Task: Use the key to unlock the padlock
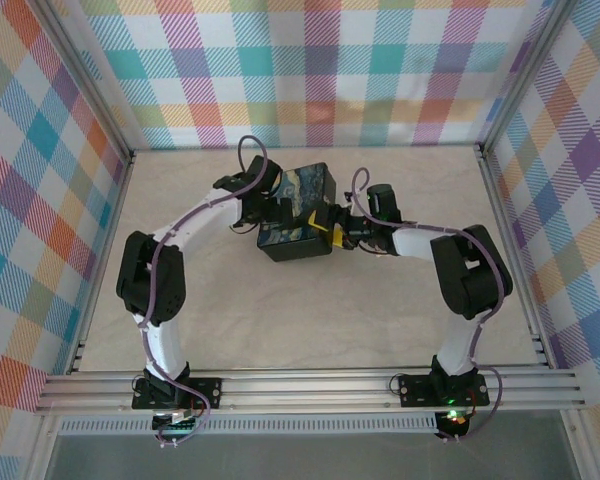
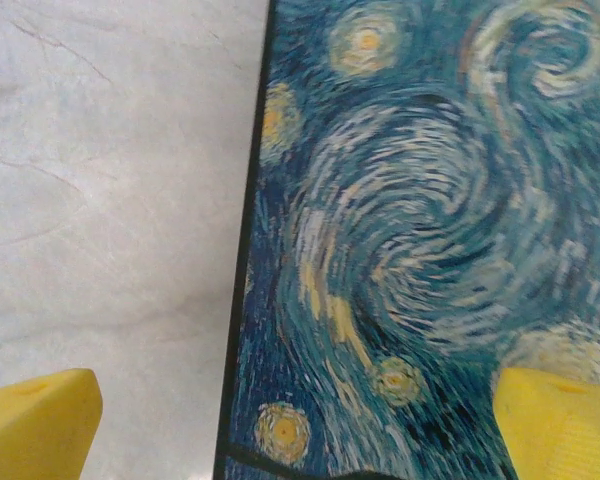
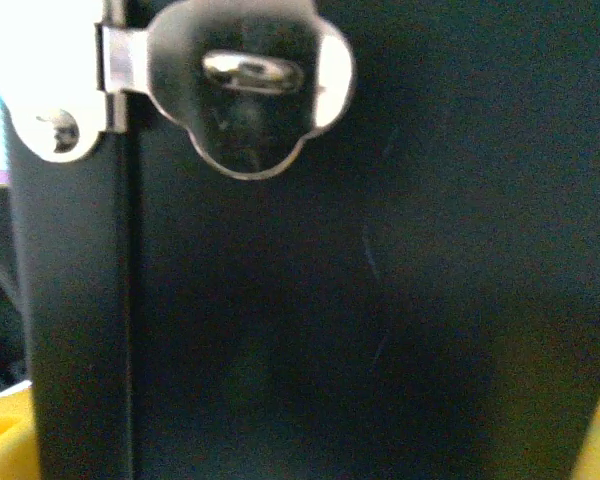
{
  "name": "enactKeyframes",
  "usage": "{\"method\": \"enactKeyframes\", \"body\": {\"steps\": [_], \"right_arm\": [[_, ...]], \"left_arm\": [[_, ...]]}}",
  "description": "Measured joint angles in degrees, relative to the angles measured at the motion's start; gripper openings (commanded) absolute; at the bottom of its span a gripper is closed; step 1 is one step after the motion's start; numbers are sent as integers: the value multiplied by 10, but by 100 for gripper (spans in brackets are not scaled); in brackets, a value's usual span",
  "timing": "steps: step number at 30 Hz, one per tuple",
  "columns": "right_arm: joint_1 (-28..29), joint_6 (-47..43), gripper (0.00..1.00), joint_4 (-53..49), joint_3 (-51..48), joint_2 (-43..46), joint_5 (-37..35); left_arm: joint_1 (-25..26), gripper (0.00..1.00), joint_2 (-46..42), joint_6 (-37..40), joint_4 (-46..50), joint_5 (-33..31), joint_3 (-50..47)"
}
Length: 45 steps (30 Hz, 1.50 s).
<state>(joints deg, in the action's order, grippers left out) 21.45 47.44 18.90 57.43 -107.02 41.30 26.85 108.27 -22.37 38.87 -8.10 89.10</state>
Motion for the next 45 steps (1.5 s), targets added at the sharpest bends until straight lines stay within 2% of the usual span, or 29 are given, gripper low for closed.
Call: {"method": "enactKeyframes", "body": {"steps": [2, 12, 19, 22, 27, 30, 34, 37, 41, 45], "right_arm": [[-1, -14, 100, -26, 0, -10, -12], [-37, -83, 100, -142, 14, -3, -50], [-52, -176, 100, -256, 71, 77, -120], [-68, -219, 100, -261, 58, 135, -192], [-96, -310, 100, -177, -84, 257, -373], [-104, -346, 100, -150, -142, 270, -449], [-116, -385, 100, -90, -192, 268, -502], [-124, -407, 100, -50, -201, 262, -526], [-129, -452, 100, 28, -211, 257, -523], [-136, -486, 100, 58, -214, 253, -517]], "left_arm": [[0, 100, 10, -2, -10, 2, 0], [-15, 100, 16, -6, -40, 16, -28], [-34, 100, -25, 30, -50, 26, -62], [-61, 100, -79, 49, -71, 13, -97], [-155, 100, -198, 103, -213, -49, -251], [-192, 100, -240, 156, -318, -99, -378], [-199, 100, -239, 193, -423, -108, -493], [-206, 100, -218, 206, -495, -99, -529], [-215, 100, -212, 212, -605, -66, -570], [-219, 100, -202, 221, -737, -29, -632]]}}
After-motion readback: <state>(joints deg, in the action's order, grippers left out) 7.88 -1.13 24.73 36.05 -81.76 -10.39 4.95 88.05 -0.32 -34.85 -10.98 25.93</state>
